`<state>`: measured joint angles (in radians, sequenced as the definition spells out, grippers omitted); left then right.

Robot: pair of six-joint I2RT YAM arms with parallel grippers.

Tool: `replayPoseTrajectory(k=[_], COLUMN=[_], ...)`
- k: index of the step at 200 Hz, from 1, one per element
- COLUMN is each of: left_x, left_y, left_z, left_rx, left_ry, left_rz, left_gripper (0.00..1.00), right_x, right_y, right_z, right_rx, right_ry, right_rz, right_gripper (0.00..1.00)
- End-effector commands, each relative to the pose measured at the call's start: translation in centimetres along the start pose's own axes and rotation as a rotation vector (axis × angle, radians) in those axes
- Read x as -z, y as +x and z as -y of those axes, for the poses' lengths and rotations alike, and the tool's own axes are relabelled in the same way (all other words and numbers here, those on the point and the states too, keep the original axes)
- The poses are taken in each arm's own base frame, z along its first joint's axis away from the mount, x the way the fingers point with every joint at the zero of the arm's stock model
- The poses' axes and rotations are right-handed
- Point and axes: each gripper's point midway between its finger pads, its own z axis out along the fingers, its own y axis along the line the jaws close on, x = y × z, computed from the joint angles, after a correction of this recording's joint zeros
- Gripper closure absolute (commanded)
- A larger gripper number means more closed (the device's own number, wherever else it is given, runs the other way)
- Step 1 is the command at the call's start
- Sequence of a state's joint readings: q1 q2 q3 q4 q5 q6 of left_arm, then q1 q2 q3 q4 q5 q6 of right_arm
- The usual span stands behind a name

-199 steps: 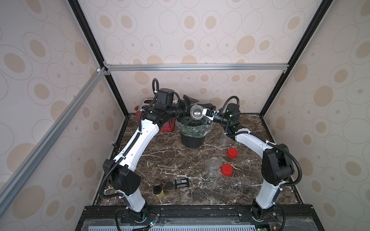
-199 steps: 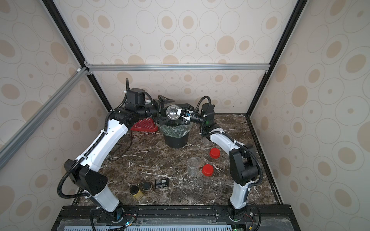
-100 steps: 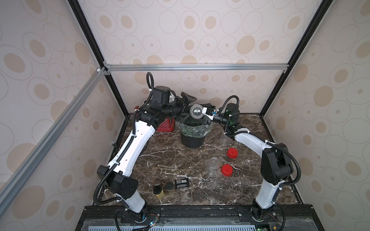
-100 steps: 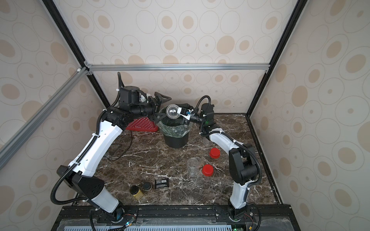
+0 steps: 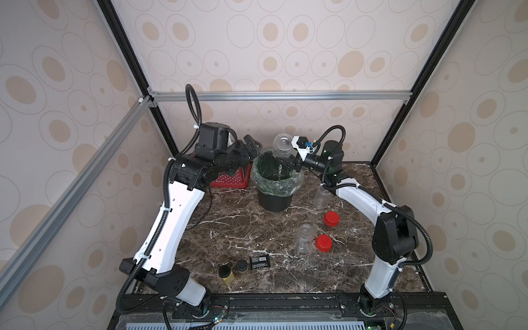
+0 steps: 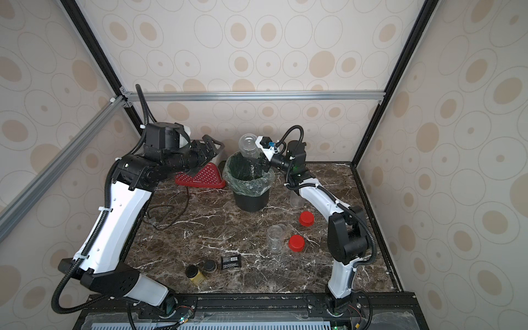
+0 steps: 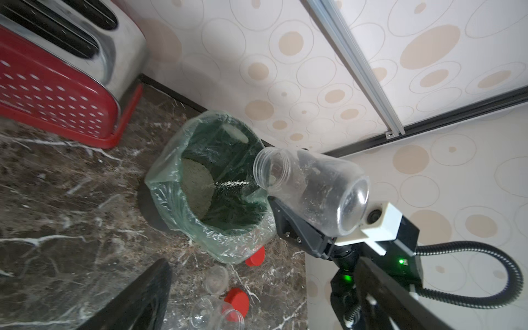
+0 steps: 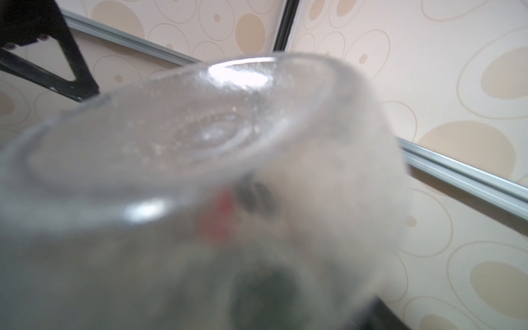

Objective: Empty expired oatmeal from jars
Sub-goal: Pour the expired oatmeal into the trash bin.

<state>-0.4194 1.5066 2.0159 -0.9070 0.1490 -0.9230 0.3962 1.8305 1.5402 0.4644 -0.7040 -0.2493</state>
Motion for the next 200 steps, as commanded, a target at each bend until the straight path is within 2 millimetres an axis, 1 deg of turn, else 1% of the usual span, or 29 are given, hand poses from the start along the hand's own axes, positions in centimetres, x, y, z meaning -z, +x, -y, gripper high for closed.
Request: replayPoseTrajectory(k=[1, 28, 54, 68, 87, 102, 127, 152, 164, 178, 200], left_x=[0.7, 1.0, 1.3, 1.3, 1.3, 1.2, 1.2, 1.8, 2.0, 2.0, 1.7], left_y=[-0.7, -0.9, -1.1, -1.2, -1.1, -1.0, -0.7, -0.5, -0.4, -0.1, 0.5], left_z=[-2.5, -3.4, -4.5, -4.9, -5.3, -5.1, -4.3, -3.5, -3.4, -3.3, -3.1], left_rx=[-0.108, -0.142, -0.172, -0.193, -0.222, -0.248, -0.298, -0.348, -0.368, -0.383, -0.398], left_ry=[-0.12, -0.151, -0.186, -0.201, -0.216, -0.208, -0.148, -0.084, -0.067, -0.052, -0.019], left_rz=[0.062, 0.088, 0.132, 0.147, 0.144, 0.138, 0.139, 0.164, 0.169, 0.164, 0.146], left_gripper=[0.01, 0.01, 0.01, 0.01, 0.01, 0.01, 0.01, 0.01, 0.01, 0.01, 0.01], right_x=[-0.3, -0.7, -1.2, -1.3, -1.3, -1.5, -1.4, -1.2, -1.2, -1.5, -2.4], right_y=[-1.0, -0.5, 0.8, 1.3, 1.7, 1.3, -0.6, -2.6, -2.8, -2.0, 1.0], right_z=[-0.1, 0.0, 0.0, -0.1, -0.1, -0.2, 0.0, 0.3, 0.0, -0.7, -1.1], right_rx=[-0.143, -0.246, -0.355, -0.385, -0.416, -0.421, -0.381, -0.317, -0.28, -0.243, -0.233], right_ry=[0.042, 0.101, 0.146, 0.163, 0.179, 0.177, 0.176, 0.171, 0.153, 0.117, 0.088], right_rz=[-0.037, -0.088, -0.167, -0.185, -0.203, -0.213, -0.193, -0.187, -0.19, -0.201, -0.245], right_gripper=[0.66, 0.68, 0.71, 0.74, 0.74, 0.74, 0.75, 0.76, 0.78, 0.78, 0.78])
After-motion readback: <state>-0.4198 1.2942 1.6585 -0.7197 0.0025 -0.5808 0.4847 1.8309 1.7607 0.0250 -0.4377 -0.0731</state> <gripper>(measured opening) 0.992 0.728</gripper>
